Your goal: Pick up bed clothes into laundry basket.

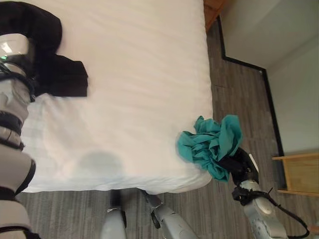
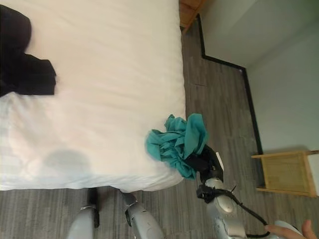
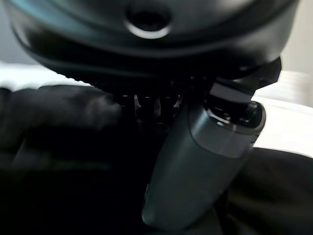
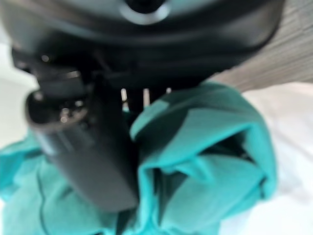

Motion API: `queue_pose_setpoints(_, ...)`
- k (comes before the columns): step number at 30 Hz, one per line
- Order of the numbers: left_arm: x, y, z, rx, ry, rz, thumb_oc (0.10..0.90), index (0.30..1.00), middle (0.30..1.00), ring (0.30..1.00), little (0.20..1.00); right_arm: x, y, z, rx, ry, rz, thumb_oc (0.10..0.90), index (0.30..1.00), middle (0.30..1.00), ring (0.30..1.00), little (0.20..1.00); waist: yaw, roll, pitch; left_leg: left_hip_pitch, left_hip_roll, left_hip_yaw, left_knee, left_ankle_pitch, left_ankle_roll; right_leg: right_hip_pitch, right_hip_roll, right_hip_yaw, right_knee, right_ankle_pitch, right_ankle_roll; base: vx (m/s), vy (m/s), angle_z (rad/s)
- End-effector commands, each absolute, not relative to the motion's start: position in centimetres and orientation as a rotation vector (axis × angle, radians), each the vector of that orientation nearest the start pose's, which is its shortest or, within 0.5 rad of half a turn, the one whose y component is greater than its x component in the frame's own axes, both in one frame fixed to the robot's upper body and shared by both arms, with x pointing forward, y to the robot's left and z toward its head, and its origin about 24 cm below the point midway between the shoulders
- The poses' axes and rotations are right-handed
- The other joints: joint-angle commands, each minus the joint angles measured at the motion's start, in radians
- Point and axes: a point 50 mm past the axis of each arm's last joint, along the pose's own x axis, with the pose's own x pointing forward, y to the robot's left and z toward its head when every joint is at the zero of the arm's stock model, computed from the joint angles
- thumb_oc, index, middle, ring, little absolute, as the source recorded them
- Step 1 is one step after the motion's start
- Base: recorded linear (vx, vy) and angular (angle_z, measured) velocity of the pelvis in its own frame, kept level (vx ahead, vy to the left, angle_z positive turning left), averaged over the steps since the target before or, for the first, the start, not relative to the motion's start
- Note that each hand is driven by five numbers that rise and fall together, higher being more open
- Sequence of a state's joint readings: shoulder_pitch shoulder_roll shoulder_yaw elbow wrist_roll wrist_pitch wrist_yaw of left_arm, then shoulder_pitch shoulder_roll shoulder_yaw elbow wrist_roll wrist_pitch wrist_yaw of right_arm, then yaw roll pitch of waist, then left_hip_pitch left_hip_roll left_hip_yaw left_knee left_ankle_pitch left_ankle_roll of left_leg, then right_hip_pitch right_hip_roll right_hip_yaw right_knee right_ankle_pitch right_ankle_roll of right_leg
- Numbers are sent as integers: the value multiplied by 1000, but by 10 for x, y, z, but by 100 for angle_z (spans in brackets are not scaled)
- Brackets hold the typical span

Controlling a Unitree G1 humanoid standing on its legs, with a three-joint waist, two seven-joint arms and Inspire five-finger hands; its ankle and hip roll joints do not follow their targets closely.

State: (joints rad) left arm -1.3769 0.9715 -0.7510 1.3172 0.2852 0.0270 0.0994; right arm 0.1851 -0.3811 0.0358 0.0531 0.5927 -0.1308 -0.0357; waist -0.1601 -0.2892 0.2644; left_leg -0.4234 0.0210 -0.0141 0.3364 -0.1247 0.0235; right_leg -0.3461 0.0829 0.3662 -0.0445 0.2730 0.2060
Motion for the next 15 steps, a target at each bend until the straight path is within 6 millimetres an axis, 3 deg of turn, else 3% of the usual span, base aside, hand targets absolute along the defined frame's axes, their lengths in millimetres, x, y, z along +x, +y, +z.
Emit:
queue_pose_setpoints(1, 358, 363, 327, 1355, 71, 610, 800, 900, 900, 900, 900, 218, -266, 52, 145, -92, -206, 400, 300, 300, 300, 300, -23, 11, -49, 163, 25, -80, -399, 172, -32, 119, -16, -5, -43, -171, -6, 33, 11, -2)
queue_pose_setpoints(3, 364, 358, 317, 1239, 40, 544, 800, 900, 900, 900, 900, 213, -265, 49, 142, -72, -195, 400, 300, 300, 300, 300, -12, 25, -57, 178, 19, -84, -400, 161, -29, 128, -17, -3, -43, -188, -10, 45, 23, -8)
queue_pose_setpoints(4, 363, 358, 316, 1239, 40, 544, 649, 674, 674, 674, 674, 214, -265, 49, 141, -72, -194, 400, 300, 300, 300, 300, -13, 24, -58, 175, 19, -83, -400, 166, -31, 124, -18, -2, -43, -184, -10, 30, 21, -10)
queue_pose_setpoints(5, 366, 353, 316, 1215, 18, 515, 400, 300, 300, 300, 300, 212, -265, 47, 138, -63, -193, 400, 300, 300, 300, 300, -9, 32, -59, 180, 15, -86, -400, 163, -30, 128, -19, -2, -43, -190, -11, 18, 24, 11)
queue_pose_setpoints(8, 372, 335, 319, 1078, -117, 469, 400, 300, 300, 300, 300, 210, -269, 45, 130, -45, -201, 400, 300, 300, 300, 300, 10, 64, -59, 192, 2, -101, -401, 159, -25, 140, -31, -17, -42, -209, -16, 32, 28, 16)
queue_pose_setpoints(11, 372, 302, 330, 979, -348, 372, 400, 300, 300, 300, 300, 208, -276, 45, 105, -44, -232, 400, 300, 300, 300, 300, 40, 98, -53, 201, -14, -125, -404, 159, -23, 152, -47, -42, -40, -222, -19, 27, 14, 1)
queue_pose_setpoints(14, 362, 288, 319, 869, -460, 273, 400, 300, 300, 300, 300, 206, -285, 49, 83, -56, -267, 400, 300, 300, 300, 300, 61, 124, -49, 205, -23, -141, -406, 160, -22, 160, -59, -62, -39, -231, -23, -13, 5, 24)
queue_pose_setpoints(15, 352, 277, 302, 723, -525, 180, 400, 300, 300, 300, 300, 204, -294, 51, 77, -67, -318, 400, 300, 300, 300, 300, 89, 135, -42, 204, -32, -151, -407, 161, -23, 163, -70, -76, -38, -235, -27, -30, 20, 20)
